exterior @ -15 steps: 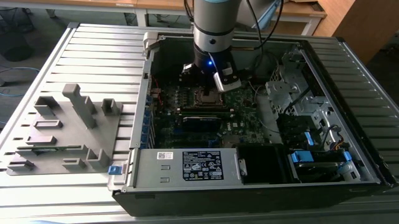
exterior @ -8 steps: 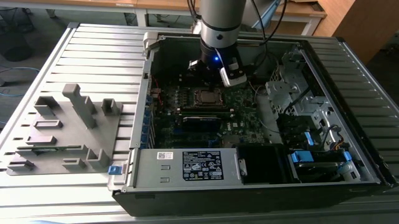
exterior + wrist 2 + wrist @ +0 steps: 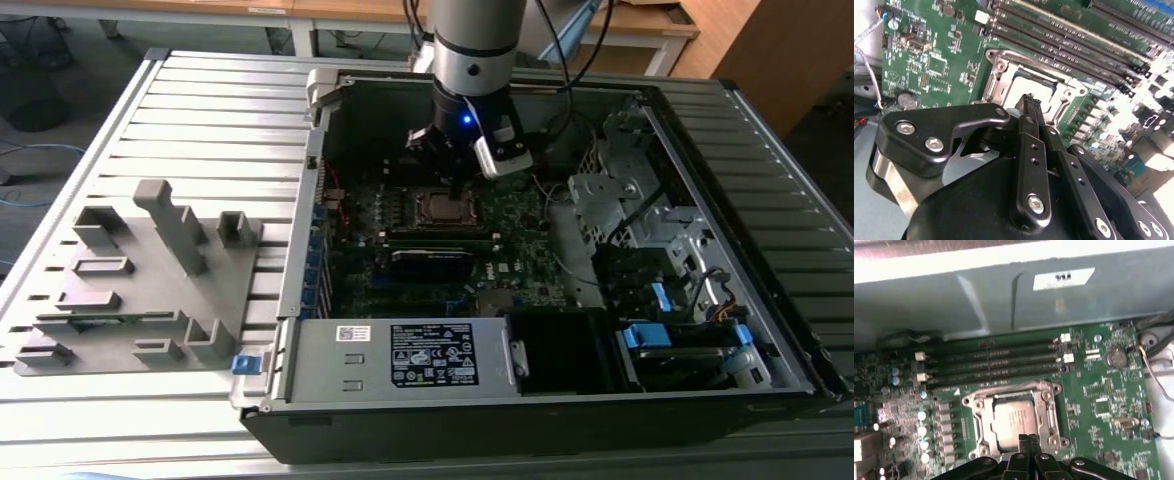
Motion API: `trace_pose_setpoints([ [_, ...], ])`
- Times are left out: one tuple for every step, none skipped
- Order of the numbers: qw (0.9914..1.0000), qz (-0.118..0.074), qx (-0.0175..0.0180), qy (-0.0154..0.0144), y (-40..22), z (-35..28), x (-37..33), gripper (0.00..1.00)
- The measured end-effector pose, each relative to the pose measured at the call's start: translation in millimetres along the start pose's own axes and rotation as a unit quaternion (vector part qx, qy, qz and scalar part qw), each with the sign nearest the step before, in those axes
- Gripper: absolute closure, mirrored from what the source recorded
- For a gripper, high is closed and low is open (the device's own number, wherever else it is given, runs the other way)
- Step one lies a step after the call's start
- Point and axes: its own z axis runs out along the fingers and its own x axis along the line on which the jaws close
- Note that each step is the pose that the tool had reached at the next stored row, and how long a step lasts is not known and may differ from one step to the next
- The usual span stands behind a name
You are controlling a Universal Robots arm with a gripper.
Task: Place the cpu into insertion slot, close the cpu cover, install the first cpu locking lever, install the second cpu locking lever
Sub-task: 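Install the second cpu locking lever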
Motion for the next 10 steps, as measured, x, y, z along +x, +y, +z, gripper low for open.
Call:
trace_pose_setpoints([
  [1.00000, 0.000, 0.0007, -0.0001, 0.1, 0.0, 0.0, 0.89],
  [1.00000, 0.000, 0.0007, -0.0001, 0.1, 0.0, 0.0, 0.89],
  [1.00000, 0.000, 0.0007, -0.0001, 0.5, 0.0, 0.1, 0.89],
  [1.00000, 0.000, 0.0007, -0.0001, 0.7, 0.0, 0.1, 0.89],
  [1.00000, 0.000, 0.0007, -0.0001, 0.7, 0.0, 0.1, 0.89],
  [1.00000, 0.000, 0.0007, -0.0001, 0.7, 0.0, 0.1, 0.89],
  [1.00000, 0.000, 0.0007, -0.0001, 0.8, -0.2, 0.1, 0.89],
  [1.00000, 0.000, 0.0008, 0.0000, 0.8, -0.8, 0.1, 0.89],
  [1.00000, 0.000, 0.0008, -0.0001, 0.9, -1.6, 0.0, 0.89],
  [1.00000, 0.000, 0.0007, -0.0001, 0.9, -2.1, 0.0, 0.89],
])
